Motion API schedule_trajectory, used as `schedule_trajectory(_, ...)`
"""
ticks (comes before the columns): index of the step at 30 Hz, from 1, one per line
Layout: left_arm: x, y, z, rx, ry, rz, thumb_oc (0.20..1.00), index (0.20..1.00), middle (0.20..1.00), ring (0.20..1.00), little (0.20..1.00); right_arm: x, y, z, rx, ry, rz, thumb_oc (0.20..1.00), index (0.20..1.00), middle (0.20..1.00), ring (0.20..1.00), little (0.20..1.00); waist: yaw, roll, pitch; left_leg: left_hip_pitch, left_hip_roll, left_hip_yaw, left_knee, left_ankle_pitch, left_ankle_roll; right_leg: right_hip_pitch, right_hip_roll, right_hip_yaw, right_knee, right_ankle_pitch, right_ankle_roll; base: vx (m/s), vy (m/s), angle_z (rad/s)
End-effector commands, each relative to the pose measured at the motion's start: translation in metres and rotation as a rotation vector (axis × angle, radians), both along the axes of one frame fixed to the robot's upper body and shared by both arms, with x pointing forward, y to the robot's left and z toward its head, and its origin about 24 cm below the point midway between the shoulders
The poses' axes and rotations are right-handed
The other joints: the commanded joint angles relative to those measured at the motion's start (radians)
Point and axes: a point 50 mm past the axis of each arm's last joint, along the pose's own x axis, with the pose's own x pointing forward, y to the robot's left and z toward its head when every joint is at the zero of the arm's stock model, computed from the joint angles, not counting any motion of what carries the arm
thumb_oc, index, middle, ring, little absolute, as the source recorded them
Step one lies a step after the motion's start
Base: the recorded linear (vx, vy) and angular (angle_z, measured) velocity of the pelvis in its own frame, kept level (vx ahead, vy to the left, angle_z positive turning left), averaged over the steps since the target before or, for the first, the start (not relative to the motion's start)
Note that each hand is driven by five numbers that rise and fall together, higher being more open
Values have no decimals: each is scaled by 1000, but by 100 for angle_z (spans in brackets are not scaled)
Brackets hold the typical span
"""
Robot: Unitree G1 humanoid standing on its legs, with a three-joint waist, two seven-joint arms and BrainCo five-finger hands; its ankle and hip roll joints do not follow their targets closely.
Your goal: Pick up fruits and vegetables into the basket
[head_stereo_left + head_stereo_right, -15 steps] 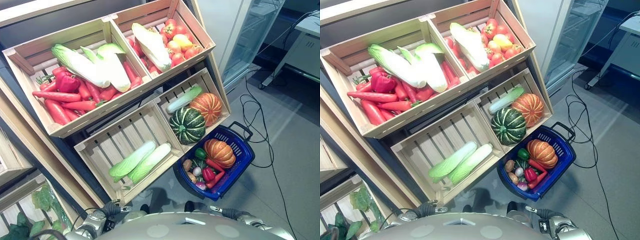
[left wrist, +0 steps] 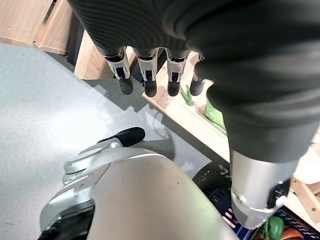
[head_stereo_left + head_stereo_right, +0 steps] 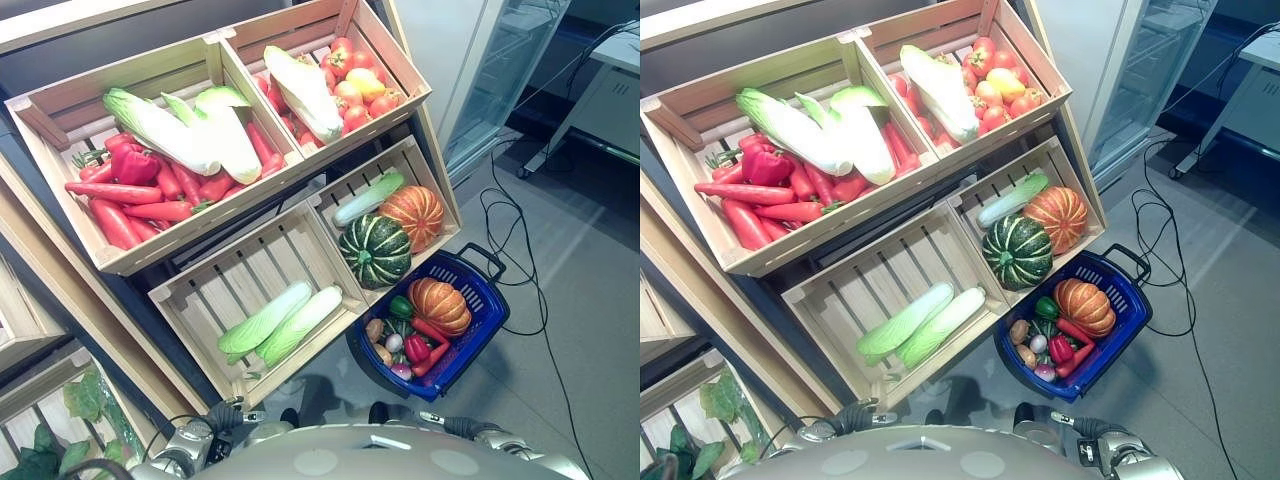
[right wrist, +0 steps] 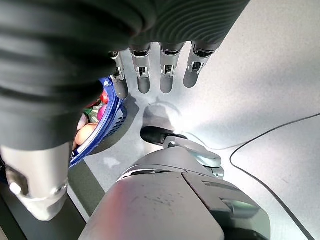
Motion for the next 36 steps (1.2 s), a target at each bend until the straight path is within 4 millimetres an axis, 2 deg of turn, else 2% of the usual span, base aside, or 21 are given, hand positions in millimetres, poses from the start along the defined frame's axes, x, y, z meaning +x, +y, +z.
schedule_trajectory(1, 22, -1, 4, -5, -51, 14, 1000, 1000, 1000, 1000, 1000, 14, 12, -1, 15, -2, 48, 1000, 1000, 1000, 1000, 1000, 3, -29, 44, 7, -25, 23, 6, -82, 13, 62, -43, -28, 20, -76, 66, 0, 0, 0)
schedule_trajectory(16, 24, 0, 5, -8, -61, 32, 1000, 1000, 1000, 1000, 1000, 15, 8, 0, 8, -3, 44, 1000, 1000, 1000, 1000, 1000, 5, -28, 49, 4, -23, 20, 6, -79, 10, 62, -43, -28, 15, -71, 68, 2, 0, 0)
schedule_trajectory(22, 31, 1, 7, -11, -106, 87, 1000, 1000, 1000, 1000, 1000, 21, 5, 2, 3, -14, 48, 1000, 1000, 1000, 1000, 1000, 6, -21, 88, -38, -16, 20, 6, -59, 6, 23, -44, -22, 12, -53, 70, -12, 1, 0)
schedule_trajectory(25, 52, 0, 15, -32, -190, 114, 1000, 1000, 1000, 1000, 1000, 37, 3, 6, -13, -56, 41, 1000, 1000, 1000, 1000, 1000, 5, -12, 145, -94, -14, 16, 6, -37, 6, -34, -44, -12, 11, -35, 66, -155, 5, 3)
schedule_trajectory(29, 89, -4, 30, -75, -327, 140, 1000, 1000, 1000, 1000, 1000, 69, 2, 16, -32, -138, 30, 1000, 1000, 1000, 1000, 1000, 6, 0, 225, -183, -20, -9, 6, -8, 11, -129, -36, 18, 10, -10, 58, -203, -8, 3)
schedule_trajectory(36, 119, -15, 47, -125, -470, 119, 1000, 1000, 1000, 1000, 1000, 85, 2, 22, -29, -200, -19, 1000, 1000, 1000, 1000, 1000, 5, 6, 296, -287, -36, -39, 6, 20, 12, -232, -37, 22, 10, 10, 59, -65, -15, 6)
